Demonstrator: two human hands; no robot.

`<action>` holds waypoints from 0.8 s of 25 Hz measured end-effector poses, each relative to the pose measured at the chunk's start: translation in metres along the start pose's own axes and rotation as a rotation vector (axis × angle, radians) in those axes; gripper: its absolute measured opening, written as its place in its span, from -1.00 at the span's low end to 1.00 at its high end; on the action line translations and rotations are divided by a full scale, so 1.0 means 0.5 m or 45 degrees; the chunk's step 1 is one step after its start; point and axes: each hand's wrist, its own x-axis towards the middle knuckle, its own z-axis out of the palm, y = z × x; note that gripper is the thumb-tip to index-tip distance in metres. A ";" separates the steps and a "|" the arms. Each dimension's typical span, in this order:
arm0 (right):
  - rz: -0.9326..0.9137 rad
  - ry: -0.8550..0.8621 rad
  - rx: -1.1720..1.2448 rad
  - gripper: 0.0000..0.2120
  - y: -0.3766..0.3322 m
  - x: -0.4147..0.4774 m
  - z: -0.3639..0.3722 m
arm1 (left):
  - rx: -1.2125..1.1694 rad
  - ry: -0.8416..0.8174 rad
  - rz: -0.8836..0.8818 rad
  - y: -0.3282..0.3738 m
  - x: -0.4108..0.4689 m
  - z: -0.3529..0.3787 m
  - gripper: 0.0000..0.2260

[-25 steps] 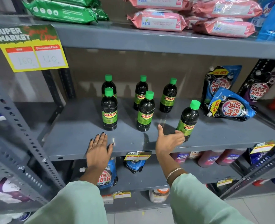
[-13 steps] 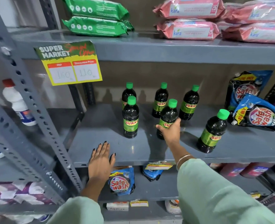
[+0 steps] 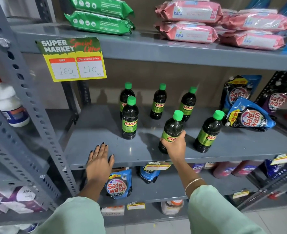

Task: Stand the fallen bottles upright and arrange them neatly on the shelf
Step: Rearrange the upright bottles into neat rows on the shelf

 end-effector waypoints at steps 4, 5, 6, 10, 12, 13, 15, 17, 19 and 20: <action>0.009 -0.045 0.045 -0.31 -0.002 -0.005 -0.006 | 0.008 -0.007 -0.006 0.003 0.000 -0.004 -0.57; 0.015 -0.003 0.073 -0.23 -0.001 -0.014 -0.003 | 0.012 -0.011 -0.001 0.003 0.001 -0.006 -0.56; 0.032 0.078 0.083 -0.17 0.000 -0.027 0.001 | 0.013 -0.017 0.000 0.003 0.003 -0.007 -0.56; -0.033 0.290 -0.037 -0.28 0.013 -0.126 0.044 | 0.033 -0.037 -0.002 -0.008 0.002 -0.015 -0.56; -0.077 0.252 -0.066 -0.36 0.012 -0.154 0.082 | 0.040 -0.040 -0.006 -0.020 0.006 -0.020 -0.55; -0.086 0.202 -0.062 -0.39 0.005 -0.155 0.100 | 0.034 -0.034 -0.009 -0.027 0.009 -0.023 -0.55; -0.081 0.030 -0.020 -0.40 -0.021 -0.143 0.139 | 0.032 -0.029 -0.002 -0.045 0.012 -0.030 -0.54; -0.084 -0.129 -0.020 -0.38 -0.048 -0.120 0.173 | 0.041 -0.037 0.015 -0.058 0.013 -0.035 -0.53; -0.128 -0.206 -0.049 -0.31 -0.070 -0.090 0.203 | 0.071 -0.081 0.024 -0.070 0.013 -0.036 -0.50; -0.138 -0.230 -0.057 -0.27 -0.082 -0.074 0.217 | 0.082 -0.097 0.033 -0.073 0.013 -0.036 -0.49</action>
